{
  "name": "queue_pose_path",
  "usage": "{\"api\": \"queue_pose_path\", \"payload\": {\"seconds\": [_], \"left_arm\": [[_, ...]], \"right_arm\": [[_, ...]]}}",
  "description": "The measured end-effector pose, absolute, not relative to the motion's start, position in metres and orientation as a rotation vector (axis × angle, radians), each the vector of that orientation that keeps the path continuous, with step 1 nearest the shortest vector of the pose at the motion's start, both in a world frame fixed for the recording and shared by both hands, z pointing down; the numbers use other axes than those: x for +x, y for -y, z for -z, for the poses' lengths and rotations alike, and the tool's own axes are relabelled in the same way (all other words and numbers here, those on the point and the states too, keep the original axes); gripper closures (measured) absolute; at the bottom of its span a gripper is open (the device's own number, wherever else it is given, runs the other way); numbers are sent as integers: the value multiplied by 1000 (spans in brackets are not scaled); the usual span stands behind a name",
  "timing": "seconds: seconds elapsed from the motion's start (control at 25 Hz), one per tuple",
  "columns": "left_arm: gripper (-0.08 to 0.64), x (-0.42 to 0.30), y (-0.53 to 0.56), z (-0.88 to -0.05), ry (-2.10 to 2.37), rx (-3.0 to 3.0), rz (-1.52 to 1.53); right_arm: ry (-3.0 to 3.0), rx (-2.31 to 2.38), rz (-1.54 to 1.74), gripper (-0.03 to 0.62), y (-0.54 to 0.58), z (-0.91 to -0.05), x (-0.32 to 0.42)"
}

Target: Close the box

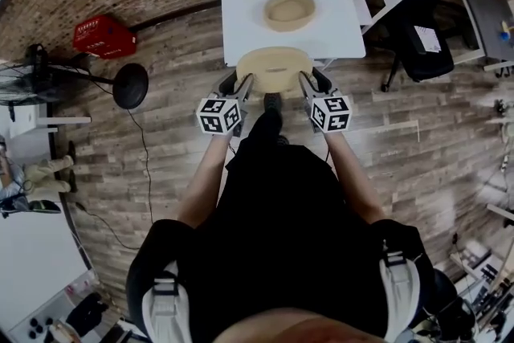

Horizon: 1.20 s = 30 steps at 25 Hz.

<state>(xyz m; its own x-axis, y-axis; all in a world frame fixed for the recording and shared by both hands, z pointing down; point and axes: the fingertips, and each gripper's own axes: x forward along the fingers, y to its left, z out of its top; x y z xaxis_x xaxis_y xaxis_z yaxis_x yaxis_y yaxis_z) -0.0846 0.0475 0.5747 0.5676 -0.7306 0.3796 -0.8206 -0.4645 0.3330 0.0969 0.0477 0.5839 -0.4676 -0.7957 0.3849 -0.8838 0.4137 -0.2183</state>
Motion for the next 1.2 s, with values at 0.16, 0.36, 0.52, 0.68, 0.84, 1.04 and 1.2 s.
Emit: {"api": "queue_pose_path", "payload": {"seconds": [0.16, 0.36, 0.52, 0.68, 0.84, 1.04, 1.2], "left_arm": [[385, -81, -30, -578, 1232, 2316, -248], [385, -84, -6, -586, 1227, 2293, -258], [385, -84, 15, -594, 1216, 2282, -265], [385, -82, 38, -599, 1204, 2275, -273], [385, -77, 63, -603, 1189, 2276, -286], [385, -74, 91, -611, 1175, 2254, -280], [385, -74, 115, -619, 1163, 2231, -272]], "right_arm": [[2434, 1489, -586, 448, -30, -585, 101], [2422, 1488, -617, 448, -7, -593, 98], [2409, 1495, -638, 448, 13, -600, 98], [2398, 1513, -668, 448, 35, -604, 100], [2385, 1523, -682, 448, 57, -608, 105], [2364, 1528, -716, 448, 86, -613, 108], [2346, 1539, -735, 448, 111, -617, 109]]}}
